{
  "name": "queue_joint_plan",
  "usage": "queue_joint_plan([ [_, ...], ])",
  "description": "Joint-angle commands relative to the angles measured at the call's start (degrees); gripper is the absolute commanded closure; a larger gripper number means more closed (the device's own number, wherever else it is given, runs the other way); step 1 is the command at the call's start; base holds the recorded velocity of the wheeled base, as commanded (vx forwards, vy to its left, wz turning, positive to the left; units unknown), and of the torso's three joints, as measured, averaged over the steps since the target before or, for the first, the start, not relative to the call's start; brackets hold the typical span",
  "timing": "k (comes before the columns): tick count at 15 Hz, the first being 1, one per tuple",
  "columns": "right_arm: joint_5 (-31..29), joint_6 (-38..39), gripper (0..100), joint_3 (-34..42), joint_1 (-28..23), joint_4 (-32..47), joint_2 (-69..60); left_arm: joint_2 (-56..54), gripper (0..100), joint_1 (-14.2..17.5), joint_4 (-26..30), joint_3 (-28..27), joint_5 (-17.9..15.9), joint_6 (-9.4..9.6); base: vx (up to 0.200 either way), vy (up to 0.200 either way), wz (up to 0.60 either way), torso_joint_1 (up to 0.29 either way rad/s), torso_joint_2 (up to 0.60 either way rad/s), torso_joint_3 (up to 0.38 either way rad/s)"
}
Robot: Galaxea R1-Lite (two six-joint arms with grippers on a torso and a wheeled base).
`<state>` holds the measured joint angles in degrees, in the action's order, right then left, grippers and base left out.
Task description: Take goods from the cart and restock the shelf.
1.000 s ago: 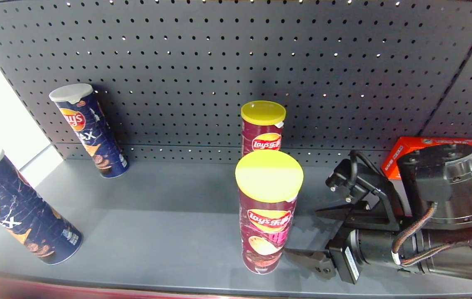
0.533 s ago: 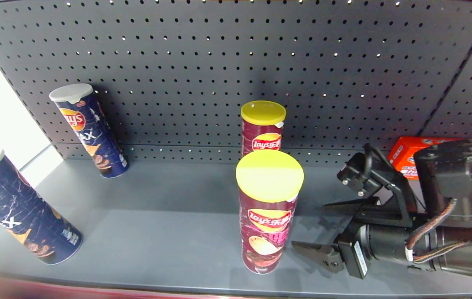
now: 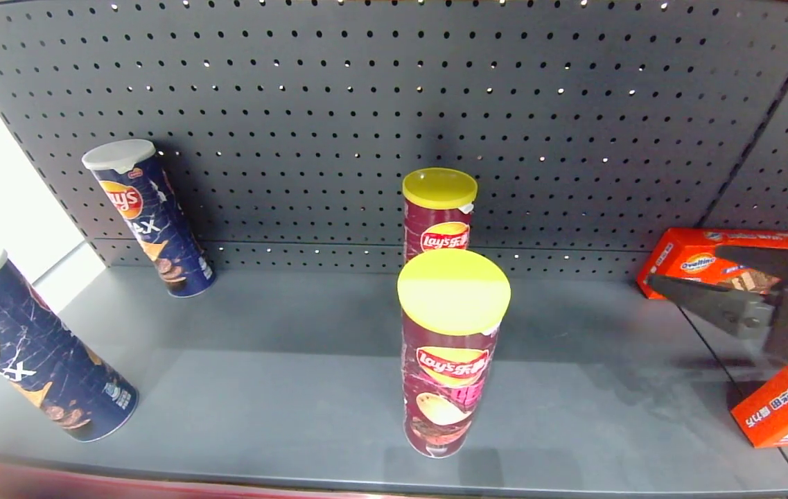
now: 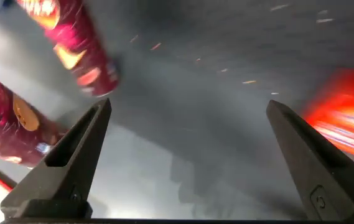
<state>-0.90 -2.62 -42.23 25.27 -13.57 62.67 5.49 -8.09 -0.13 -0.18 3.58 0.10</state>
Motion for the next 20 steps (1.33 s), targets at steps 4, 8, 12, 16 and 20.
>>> queue_joint_plan([
  [4, -5.0, -3.4, 0, 26.9, -6.3, 0.3, -38.8, 0.1, 0, 0.0, 0.0, 0.0, -0.2, 0.43, 0.000, 0.000, 0.00, 0.000, 0.00, 0.000],
  [8, -6.3, -3.4, 0, 40.5, -7.3, 4.0, -57.4, 0.1, 0, 0.1, 0.0, 0.1, 0.0, 3.33, 0.000, 0.000, 0.00, 0.000, 0.00, 0.000],
  [12, -2.9, -0.3, 0, 42.1, -6.7, 10.2, -62.7, 0.1, 0, 0.1, -0.1, 0.1, -0.2, 4.82, 0.000, 0.000, 0.00, 0.000, 0.00, 0.000],
  [16, 3.5, 0.7, 0, 42.1, -6.6, 13.9, -62.7, 0.1, 0, 0.1, 0.0, 0.1, -0.2, 4.74, 0.000, 0.000, 0.00, 0.000, 0.00, 0.000],
  [20, 2.9, 2.3, 0, 42.1, -6.6, 13.7, -62.7, 0.1, 0, 0.0, 0.0, 0.1, -0.2, 4.74, 0.000, 0.000, 0.00, 0.000, 0.00, 0.000],
])
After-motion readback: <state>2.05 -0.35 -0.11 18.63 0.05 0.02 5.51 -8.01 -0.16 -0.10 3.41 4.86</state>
